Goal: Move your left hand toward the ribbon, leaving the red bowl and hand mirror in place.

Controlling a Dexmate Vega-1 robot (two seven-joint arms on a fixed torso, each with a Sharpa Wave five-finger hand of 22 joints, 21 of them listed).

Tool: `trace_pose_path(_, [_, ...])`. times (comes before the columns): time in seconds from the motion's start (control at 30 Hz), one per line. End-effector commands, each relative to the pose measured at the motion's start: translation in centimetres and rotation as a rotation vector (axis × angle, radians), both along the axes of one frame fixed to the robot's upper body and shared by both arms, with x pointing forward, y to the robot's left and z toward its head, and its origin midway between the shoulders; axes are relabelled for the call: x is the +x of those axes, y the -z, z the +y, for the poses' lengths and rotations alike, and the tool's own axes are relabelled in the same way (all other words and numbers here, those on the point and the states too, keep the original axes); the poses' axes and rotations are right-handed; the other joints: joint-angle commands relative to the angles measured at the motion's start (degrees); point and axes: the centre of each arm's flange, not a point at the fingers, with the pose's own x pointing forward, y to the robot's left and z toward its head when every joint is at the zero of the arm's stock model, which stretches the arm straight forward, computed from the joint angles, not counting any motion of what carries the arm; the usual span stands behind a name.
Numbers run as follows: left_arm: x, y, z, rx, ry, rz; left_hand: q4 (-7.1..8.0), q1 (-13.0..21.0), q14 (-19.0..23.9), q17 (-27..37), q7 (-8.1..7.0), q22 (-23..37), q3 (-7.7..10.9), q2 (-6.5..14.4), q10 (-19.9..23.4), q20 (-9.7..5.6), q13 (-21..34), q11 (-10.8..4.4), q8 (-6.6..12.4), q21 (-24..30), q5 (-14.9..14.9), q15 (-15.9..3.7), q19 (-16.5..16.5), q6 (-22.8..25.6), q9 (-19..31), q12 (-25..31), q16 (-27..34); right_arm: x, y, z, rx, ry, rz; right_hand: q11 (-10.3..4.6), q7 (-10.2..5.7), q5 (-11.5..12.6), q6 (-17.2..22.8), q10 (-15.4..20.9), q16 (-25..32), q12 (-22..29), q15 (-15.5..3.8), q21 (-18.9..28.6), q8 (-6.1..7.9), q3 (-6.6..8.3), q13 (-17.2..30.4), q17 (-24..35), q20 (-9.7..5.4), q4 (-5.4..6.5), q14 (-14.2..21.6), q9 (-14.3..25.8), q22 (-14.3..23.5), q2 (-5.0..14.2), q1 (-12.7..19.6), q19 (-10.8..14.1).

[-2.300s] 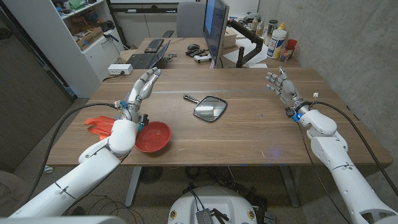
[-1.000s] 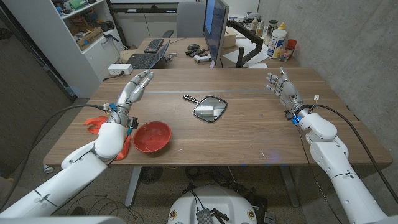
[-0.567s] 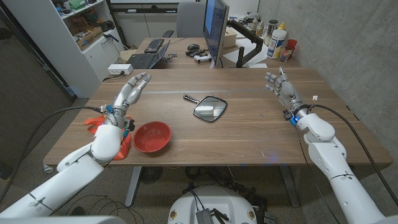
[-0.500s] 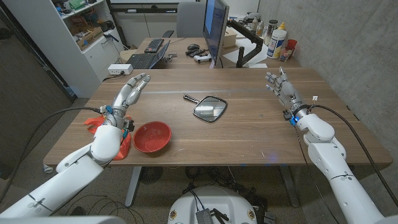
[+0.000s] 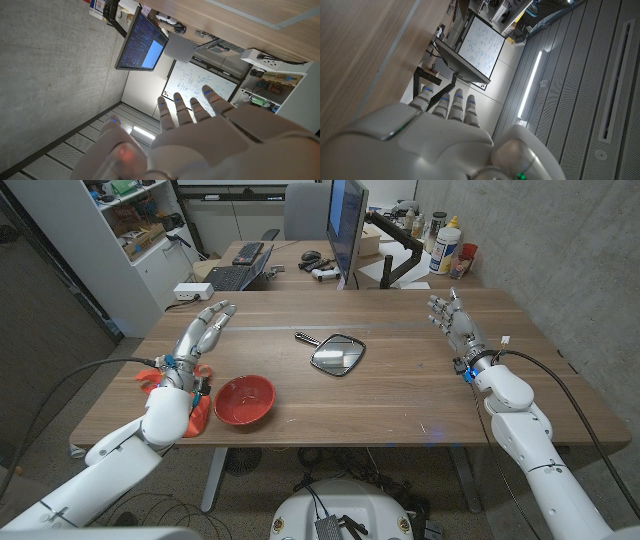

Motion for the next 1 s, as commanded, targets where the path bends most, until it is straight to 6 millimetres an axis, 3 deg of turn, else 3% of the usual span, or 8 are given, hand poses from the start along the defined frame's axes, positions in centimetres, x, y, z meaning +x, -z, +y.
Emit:
trace_pose_path(0.03, [0.2,0.6,0.1,0.032,-0.053,-0.016,-0.28,0.77,0.38,-0.08,-0.05,0.09,0.34,0.21,0.39,-0.09,0.1,0.05,0.55,0.49,0.43,-2.04,0.56,0.81,0.2,0.32,0.23,0.1,-0.1,0.0,-0.001,0.023,-0.012,-0.22,-0.06,0.15,-0.52,0.4,0.3,0.28,-0.09,-0.32,-0.11,-0.15,0.09,0.15,0.05,0.32,0.27,0.1,0.29,0.35,-0.58,0.28])
trace_pose_path(0.23, [0.1,0.5,-0.1,0.03,-0.051,-0.033,-0.46,1.12,0.36,-0.09,-0.01,0.08,0.5,0.4,0.37,-0.15,0.1,0.05,0.58,0.47,0.44,-2.05,0.59,1.0,0.19,0.27,0.17,0.0,0.3,-0.3,0.015,0.035,-0.006,-0.28,0.24,0.22,-1.55,0.23,0.28,0.22,-0.09,-0.37,-0.3,-0.18,0.08,0.13,0.03,0.37,0.33,0.1,0.29,0.45,-0.5,0.41])
trace_pose_path(0.37, [0.2,0.7,-0.3,0.064,-0.064,-0.024,-0.59,1.35,0.29,-0.1,0.02,0.08,0.6,0.49,0.29,-0.05,0.09,0.11,0.5,0.42,0.44,-1.97,0.52,0.9,0.19,0.21,0.1,-0.3,0.7,-0.2,0.016,0.046,-0.002,-0.24,0.29,0.31,0.74,0.24,0.22,0.25,0.04,-0.52,0.78,-0.2,0.07,0.11,0.09,0.43,0.31,0.1,0.29,0.62,-0.36,0.4])
trace_pose_path(0.5, [0.2,0.8,-0.1,0.075,-0.068,-0.022,-0.69,1.48,0.32,-0.1,0.11,0.08,0.64,0.51,0.23,0.05,0.09,0.02,0.52,0.38,0.42,-1.97,0.46,1.04,0.19,0.17,0.09,-0.4,1.0,-0.1,0.022,0.057,0.001,-0.26,-0.07,0.39,-1.23,0.17,0.21,0.25,0.05,-0.63,0.07,-0.21,0.06,0.09,0.12,0.45,0.36,0.09,0.29,0.76,-0.23,0.45])
trace_pose_path(1.0, [-1.2,1.3,0.8,0.182,-0.177,-0.065,-0.94,1.82,0.46,-0.09,0.11,0.08,0.73,0.58,0.27,0.14,0.1,0.06,0.47,0.39,0.36,-1.88,0.55,1.19,0.18,0.12,0.07,-0.8,1.6,0.9,0.022,0.095,0.02,0.16,0.34,0.52,0.24,1.64,0.31,0.84,0.07,-0.86,0.8,-0.17,0.04,0.05,0.2,0.46,0.83,0.07,0.3,1.03,-0.01,0.36])
